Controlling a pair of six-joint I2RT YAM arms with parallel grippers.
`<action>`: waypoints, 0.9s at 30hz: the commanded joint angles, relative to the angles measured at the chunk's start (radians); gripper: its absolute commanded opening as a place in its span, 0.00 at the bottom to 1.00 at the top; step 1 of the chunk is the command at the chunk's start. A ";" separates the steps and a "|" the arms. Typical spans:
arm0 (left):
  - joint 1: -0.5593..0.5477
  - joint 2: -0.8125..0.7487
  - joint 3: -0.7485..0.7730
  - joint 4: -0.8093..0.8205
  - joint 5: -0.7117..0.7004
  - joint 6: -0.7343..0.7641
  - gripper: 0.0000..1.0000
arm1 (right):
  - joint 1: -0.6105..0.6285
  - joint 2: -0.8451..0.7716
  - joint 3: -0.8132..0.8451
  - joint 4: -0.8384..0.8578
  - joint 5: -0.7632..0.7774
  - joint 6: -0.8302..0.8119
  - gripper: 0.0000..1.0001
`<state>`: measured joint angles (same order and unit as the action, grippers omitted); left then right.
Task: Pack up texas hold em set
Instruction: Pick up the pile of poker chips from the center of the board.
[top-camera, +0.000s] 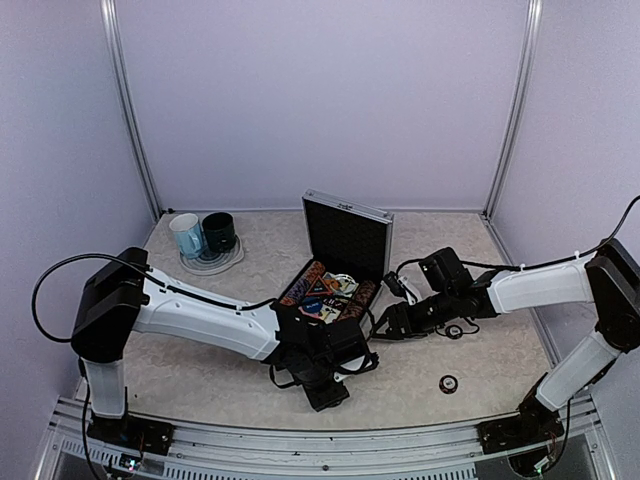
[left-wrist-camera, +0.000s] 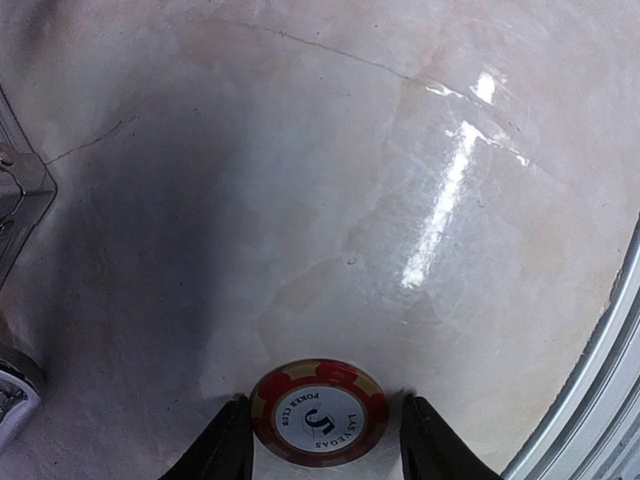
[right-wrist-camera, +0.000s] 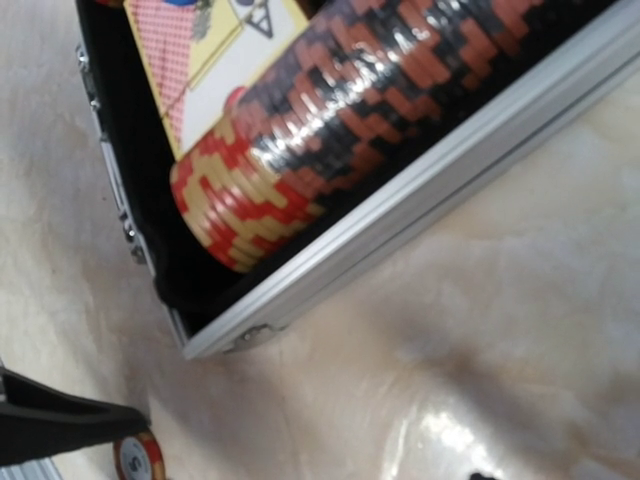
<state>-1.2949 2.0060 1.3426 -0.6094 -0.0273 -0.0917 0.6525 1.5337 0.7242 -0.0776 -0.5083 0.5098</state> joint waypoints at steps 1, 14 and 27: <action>0.003 0.042 0.000 -0.029 0.048 0.000 0.49 | 0.008 -0.025 -0.007 -0.008 0.002 -0.011 0.62; 0.023 -0.025 -0.050 0.070 -0.007 -0.003 0.43 | 0.008 -0.025 -0.011 0.004 -0.003 -0.008 0.62; 0.026 -0.091 -0.036 0.093 -0.031 -0.012 0.44 | 0.008 -0.041 -0.020 0.004 -0.004 -0.010 0.63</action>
<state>-1.2751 1.9800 1.3144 -0.5556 -0.0345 -0.0967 0.6525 1.5192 0.7216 -0.0776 -0.5079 0.5098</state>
